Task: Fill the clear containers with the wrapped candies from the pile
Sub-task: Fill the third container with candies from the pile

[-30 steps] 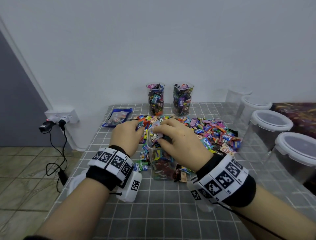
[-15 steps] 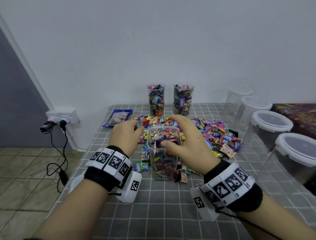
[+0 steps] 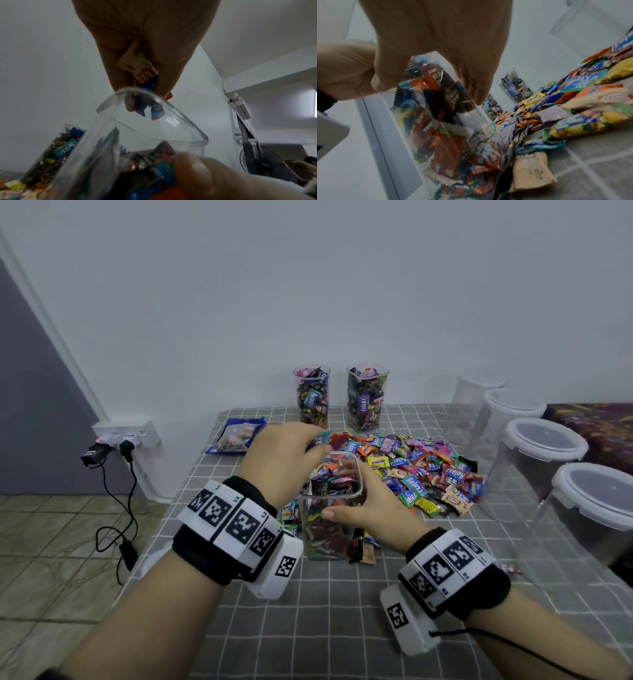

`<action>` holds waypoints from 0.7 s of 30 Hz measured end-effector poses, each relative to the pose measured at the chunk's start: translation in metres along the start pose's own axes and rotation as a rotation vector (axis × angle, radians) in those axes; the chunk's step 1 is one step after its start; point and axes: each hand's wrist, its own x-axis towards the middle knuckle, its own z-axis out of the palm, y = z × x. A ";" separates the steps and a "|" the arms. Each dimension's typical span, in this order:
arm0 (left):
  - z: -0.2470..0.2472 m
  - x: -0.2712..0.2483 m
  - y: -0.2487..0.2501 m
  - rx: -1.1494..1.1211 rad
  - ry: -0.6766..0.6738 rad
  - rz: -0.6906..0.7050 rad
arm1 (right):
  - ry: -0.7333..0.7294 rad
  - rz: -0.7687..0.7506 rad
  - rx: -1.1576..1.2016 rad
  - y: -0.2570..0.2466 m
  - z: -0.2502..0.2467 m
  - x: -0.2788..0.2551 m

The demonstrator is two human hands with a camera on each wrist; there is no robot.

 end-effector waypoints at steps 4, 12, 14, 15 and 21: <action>0.008 0.002 0.006 0.137 -0.164 0.053 | -0.006 0.008 0.007 0.000 -0.001 -0.002; 0.008 0.000 0.005 -0.013 -0.225 0.034 | 0.012 -0.026 0.040 0.004 0.000 -0.001; 0.007 0.001 0.004 -0.058 -0.207 0.020 | 0.016 -0.040 0.045 0.007 0.002 0.000; 0.006 0.001 0.004 -0.064 -0.196 0.014 | 0.015 -0.047 0.042 0.007 0.002 0.000; 0.000 0.002 0.004 -0.040 -0.108 -0.036 | 0.015 -0.045 0.034 0.006 0.001 -0.001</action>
